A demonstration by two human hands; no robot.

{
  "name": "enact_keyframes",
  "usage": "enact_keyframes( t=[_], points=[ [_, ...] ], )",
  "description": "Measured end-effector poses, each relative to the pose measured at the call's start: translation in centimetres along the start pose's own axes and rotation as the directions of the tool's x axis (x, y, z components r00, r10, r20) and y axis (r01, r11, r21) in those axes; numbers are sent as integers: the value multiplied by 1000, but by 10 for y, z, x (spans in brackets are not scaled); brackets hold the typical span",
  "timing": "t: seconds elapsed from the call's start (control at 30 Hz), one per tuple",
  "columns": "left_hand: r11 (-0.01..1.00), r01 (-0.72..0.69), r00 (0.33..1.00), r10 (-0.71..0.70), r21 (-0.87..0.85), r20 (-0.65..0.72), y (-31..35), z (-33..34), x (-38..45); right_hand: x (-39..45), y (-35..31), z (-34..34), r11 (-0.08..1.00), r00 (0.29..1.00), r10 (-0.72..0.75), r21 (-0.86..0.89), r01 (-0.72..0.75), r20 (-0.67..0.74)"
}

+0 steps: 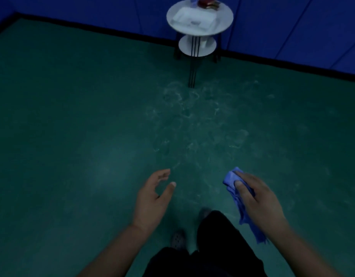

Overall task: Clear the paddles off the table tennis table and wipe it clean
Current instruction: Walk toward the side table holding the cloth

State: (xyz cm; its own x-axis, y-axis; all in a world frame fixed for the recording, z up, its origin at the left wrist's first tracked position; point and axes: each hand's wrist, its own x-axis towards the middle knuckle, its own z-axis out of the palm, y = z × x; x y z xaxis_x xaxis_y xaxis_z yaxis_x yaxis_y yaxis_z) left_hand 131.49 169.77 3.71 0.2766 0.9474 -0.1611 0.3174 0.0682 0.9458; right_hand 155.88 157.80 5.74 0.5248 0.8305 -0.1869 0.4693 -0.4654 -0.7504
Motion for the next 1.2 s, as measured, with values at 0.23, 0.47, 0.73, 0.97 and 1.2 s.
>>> enact_keyframes(
  t=[0.23,0.47,0.73,0.97,1.2],
  points=[
    [1000,-1,1000,1,26,10,26,46,215,209,-20,5,998,999,44,55,-42,-31],
    [999,-17,999,19,36,-49,87,64,404,429,-76,-11,1000,997,-10,30,7,82],
    [999,20,986,-15,32,-167,106,51,617,656,-148,6,996,991,-80,-15,82,108],
    [997,11,1000,-10,75,-5,114,48,808,810,-198,37,999,999,43,14,-43,32],
    [994,-69,992,59,84,114,168,79,996,944,-228,20,994,993,104,20,-104,-51]
  ],
)
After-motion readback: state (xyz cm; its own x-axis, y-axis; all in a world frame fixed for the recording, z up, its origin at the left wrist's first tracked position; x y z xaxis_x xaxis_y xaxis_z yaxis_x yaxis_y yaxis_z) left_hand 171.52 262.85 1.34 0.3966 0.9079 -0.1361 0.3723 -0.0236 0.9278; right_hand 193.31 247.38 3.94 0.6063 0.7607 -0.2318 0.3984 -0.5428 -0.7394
